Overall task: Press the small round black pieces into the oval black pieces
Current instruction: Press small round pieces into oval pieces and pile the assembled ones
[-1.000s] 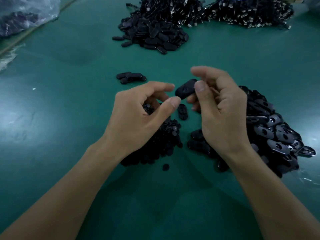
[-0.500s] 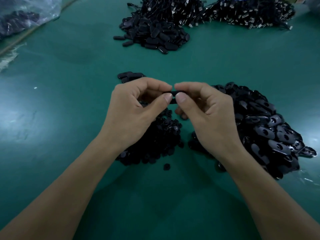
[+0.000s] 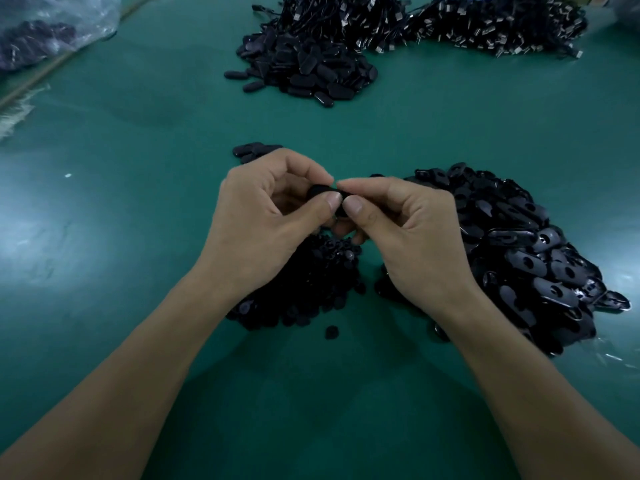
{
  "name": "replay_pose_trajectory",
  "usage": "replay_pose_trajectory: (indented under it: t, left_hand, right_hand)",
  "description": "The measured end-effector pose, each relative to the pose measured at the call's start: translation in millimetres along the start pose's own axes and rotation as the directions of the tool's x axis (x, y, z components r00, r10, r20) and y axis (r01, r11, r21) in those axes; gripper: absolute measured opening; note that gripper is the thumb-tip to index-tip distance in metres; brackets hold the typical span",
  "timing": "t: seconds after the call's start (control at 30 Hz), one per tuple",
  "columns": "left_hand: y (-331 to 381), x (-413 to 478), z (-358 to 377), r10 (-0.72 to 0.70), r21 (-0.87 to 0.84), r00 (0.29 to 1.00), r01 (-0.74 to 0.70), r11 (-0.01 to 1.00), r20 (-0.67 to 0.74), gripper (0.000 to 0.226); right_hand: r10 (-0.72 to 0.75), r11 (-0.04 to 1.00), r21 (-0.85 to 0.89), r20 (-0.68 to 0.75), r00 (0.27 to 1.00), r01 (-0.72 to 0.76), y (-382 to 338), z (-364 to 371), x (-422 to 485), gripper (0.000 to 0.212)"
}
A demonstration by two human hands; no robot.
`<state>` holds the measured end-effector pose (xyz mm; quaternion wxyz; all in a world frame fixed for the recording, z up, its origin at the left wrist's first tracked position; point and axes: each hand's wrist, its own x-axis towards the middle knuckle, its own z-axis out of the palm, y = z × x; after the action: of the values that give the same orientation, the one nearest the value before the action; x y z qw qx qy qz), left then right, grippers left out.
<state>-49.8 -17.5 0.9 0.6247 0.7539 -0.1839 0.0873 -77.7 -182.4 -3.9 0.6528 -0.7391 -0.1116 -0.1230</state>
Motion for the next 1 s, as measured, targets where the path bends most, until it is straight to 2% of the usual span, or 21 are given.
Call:
replay_pose_trajectory:
  t: [0.1, 0.27, 0.43, 0.53, 0.6, 0.67, 0.73, 0.8, 0.83, 0.9, 1.0]
  left_hand:
    - [2.1, 0.1, -0.5, -0.003, 0.032, 1.0, 0.003, 0.999, -0.022, 0.011]
    - [6.7, -0.6, -1.3, 0.035, 0.135, 0.999, -0.036, 0.99, 0.012, 0.008]
    - [5.8, -0.7, -1.8, 0.008, 0.117, 1.0, -0.012, 0.993, 0.028, 0.015]
    - [2.4, -1.1, -0.7, 0.049, 0.234, 0.999, -0.046, 0.971, -0.007, 0.016]
    - [2.1, -0.2, -0.5, 0.055, 0.287, 0.998, -0.042, 0.957, -0.038, 0.016]
    - [2.7, 1.2, -1.2, 0.06, 0.316, 0.994, -0.029, 0.948, -0.089, 0.014]
    - [2.0, 2.6, -2.9, 0.048, 0.289, 0.988, -0.003, 0.957, -0.148, 0.011]
    - [0.6, 3.0, -4.3, 0.023, 0.235, 0.982, 0.022, 0.972, -0.189, 0.011]
    - [0.3, 3.0, -4.7, 0.018, 0.211, 0.978, 0.027, 0.977, -0.207, 0.013]
    - [-0.6, 3.8, -5.7, 0.008, 0.161, 0.972, 0.031, 0.986, -0.235, 0.013]
    - [-1.5, 5.5, -7.5, -0.019, 0.097, 0.969, 0.043, 0.994, -0.245, 0.011]
  right_hand:
    - [0.019, 0.998, 0.059, -0.033, 0.999, -0.017, 0.0, -0.6, -0.8, 0.027]
    - [-0.002, 0.994, 0.107, -0.104, 0.995, 0.013, 0.5, -1.3, -0.6, 0.027]
    - [-0.076, 0.994, 0.071, -0.051, 0.996, 0.079, -1.9, -1.0, -0.7, 0.025]
    - [-0.084, 0.996, 0.026, -0.021, 0.996, 0.085, -2.1, -0.9, -1.6, 0.027]
    - [-0.092, 0.994, -0.069, -0.022, 0.995, 0.09, -1.5, -0.3, -3.2, 0.025]
    - [-0.131, 0.939, -0.324, -0.031, 0.991, 0.114, 1.2, -1.6, -4.5, 0.023]
    - [-0.131, 0.79, -0.601, 0.029, 0.991, 0.122, 4.7, -4.2, -4.8, 0.027]
    - [-0.08, 0.626, -0.763, 0.141, 0.987, 0.16, 6.5, -5.5, -5.3, 0.036]
    - [-0.044, 0.569, -0.803, 0.187, 0.981, 0.178, 6.4, -5.0, -5.7, 0.04]
    - [0.029, 0.523, -0.83, 0.246, 0.969, 0.195, 4.7, -2.6, -6.1, 0.046]
    - [0.104, 0.552, -0.817, 0.268, 0.958, 0.169, 3.6, -0.1, -6.6, 0.041]
